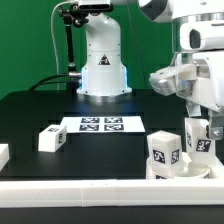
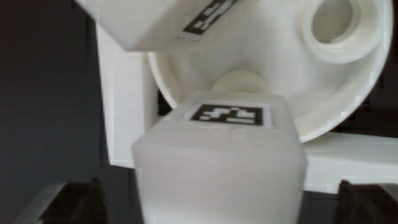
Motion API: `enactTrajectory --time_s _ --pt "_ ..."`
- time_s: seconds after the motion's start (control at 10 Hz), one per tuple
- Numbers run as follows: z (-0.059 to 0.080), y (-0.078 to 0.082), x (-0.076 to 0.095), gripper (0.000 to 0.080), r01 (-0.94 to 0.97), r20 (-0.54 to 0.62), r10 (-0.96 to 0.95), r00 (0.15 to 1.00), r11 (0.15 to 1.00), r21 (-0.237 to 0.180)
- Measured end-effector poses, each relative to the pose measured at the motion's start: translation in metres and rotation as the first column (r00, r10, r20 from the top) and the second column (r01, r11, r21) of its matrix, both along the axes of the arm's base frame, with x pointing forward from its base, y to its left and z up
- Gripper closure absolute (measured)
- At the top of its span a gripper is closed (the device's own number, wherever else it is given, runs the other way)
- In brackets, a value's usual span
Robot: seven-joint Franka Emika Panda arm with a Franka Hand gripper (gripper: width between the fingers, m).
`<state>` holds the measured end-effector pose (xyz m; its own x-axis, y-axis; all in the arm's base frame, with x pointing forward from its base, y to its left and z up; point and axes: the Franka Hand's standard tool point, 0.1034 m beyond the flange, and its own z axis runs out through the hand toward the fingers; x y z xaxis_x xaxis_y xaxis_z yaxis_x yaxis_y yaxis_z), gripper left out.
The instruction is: Assemble stool
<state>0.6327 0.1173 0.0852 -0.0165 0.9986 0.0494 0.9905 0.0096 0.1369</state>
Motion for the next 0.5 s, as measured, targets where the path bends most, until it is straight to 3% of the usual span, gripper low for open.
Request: enactTrajectory --time_s 0.2,0.5 --pt "-0.0017 -0.0017 -0.0004 0.0422 0.003 -0.003 -0.003 1.0 1.0 0.0" --pt "-0.003 -0.0026 -0.002 0.0446 0.004 -0.01 -0.004 1.0 1.0 -0.002"
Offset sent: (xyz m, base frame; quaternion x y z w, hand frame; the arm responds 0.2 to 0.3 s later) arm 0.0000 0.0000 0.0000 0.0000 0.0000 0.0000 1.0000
